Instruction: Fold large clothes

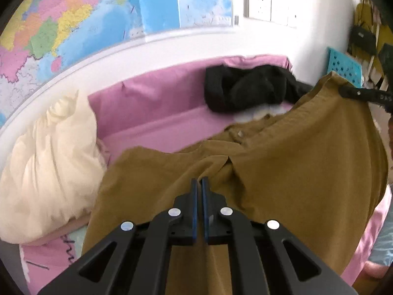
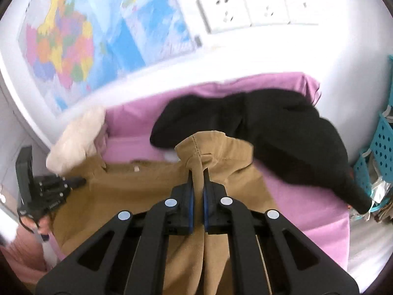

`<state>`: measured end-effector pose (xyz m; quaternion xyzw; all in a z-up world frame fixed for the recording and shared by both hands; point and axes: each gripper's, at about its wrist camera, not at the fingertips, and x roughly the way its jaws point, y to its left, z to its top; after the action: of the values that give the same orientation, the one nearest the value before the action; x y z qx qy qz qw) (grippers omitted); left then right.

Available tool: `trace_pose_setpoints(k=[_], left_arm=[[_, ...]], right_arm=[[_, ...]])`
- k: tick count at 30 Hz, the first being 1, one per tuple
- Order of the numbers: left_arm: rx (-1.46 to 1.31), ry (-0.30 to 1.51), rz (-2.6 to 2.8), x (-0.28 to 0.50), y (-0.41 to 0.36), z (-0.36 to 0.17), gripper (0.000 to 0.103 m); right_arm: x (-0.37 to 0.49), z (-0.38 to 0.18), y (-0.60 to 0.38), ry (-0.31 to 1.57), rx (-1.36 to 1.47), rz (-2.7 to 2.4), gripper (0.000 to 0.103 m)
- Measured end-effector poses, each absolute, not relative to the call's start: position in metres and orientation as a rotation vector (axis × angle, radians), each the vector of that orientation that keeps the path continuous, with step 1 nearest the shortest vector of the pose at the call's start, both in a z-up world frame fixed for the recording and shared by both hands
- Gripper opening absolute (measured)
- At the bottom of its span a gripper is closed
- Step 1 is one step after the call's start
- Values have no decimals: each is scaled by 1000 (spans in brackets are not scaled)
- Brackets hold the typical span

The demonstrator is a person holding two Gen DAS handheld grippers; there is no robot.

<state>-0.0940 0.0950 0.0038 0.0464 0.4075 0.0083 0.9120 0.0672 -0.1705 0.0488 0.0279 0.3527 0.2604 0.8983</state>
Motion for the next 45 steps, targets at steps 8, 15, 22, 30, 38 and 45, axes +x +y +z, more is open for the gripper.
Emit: trace_pose_setpoints(k=[8,15,22,30,38,45], left_arm=[[96,934,116,-64,111,-40,10],[-14,875,87,-75,131,-36,29],[-24,788,-2,-105,137,-11,34],[-136,870,9,-91,167,-44,44],[-123,819,18,-100,166,-36,46],[-104,798,15,-100,161,-18,47]], right_arm=[[124,-33,-127,987,-108,444,17],[106,-10,-151,895,-27,421,42],[47,21,-140,765,-100,561,39],[91,-51,-152,928,-71,499,0],[61,-5,-171,806,8,533,30],[99,-2,-173,823,-107,329,34]])
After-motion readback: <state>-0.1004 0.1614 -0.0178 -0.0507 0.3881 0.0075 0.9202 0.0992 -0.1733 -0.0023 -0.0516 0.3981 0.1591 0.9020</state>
